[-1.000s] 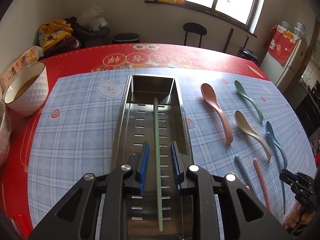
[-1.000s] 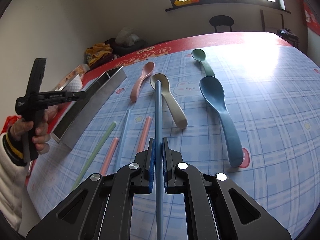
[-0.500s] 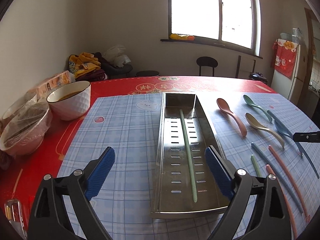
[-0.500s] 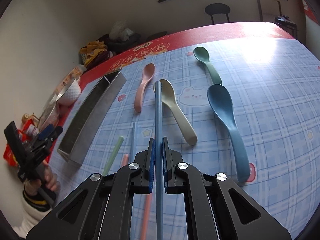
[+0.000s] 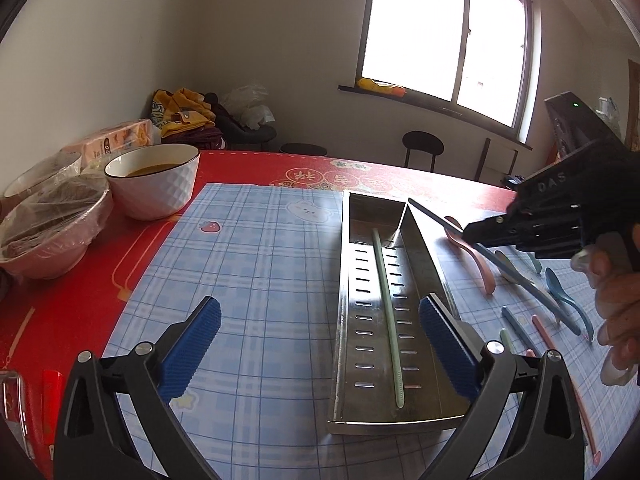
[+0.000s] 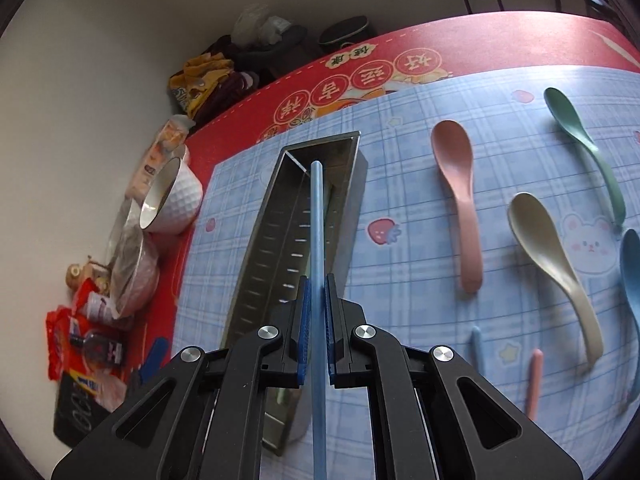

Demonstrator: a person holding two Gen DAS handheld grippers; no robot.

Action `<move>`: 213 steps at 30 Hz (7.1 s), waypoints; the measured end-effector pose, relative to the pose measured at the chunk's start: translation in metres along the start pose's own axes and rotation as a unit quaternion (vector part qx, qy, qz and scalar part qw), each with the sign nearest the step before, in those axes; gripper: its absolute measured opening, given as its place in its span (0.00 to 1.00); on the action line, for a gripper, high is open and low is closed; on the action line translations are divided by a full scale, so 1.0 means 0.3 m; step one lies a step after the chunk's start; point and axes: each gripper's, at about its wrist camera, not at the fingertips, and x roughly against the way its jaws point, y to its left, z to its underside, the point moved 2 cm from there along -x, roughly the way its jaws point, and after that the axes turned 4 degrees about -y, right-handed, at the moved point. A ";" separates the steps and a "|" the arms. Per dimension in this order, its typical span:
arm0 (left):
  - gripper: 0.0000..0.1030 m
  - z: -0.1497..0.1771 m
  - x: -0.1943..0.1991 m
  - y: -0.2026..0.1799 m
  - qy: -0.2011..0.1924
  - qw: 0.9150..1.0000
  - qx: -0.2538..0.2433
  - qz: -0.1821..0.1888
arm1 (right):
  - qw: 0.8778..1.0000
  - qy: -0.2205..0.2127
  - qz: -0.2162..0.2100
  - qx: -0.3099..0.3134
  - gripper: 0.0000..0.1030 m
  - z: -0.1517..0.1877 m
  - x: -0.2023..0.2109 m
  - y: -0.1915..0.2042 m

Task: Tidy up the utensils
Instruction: 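Lower the blue chopstick into the steel tray and open the right tool, then grasp another green chopstick from the table with the left tool, then grasp the blue spoon by its handle with the right tool while the left holds the chopstick, then lower green chopstick into the steel tray, open left tool while right holds blue spoon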

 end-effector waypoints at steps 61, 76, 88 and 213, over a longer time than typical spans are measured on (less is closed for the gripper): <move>0.59 0.221 0.129 -0.565 0.133 0.970 -0.169 0.117 | 0.965 -0.191 0.077 0.164 0.08 0.365 0.474 -0.579; 0.43 0.282 0.031 -0.566 0.201 0.962 -0.159 0.099 | 0.971 -0.188 0.030 0.148 0.08 0.363 0.492 -0.604; 0.07 0.271 0.021 -0.552 0.195 0.964 -0.148 0.100 | 0.972 -0.181 0.022 0.145 0.08 0.359 0.481 -0.606; 0.07 -0.121 -0.282 -0.227 0.174 0.983 -0.035 0.047 | 0.984 -0.157 0.043 0.068 0.07 0.208 0.432 -0.751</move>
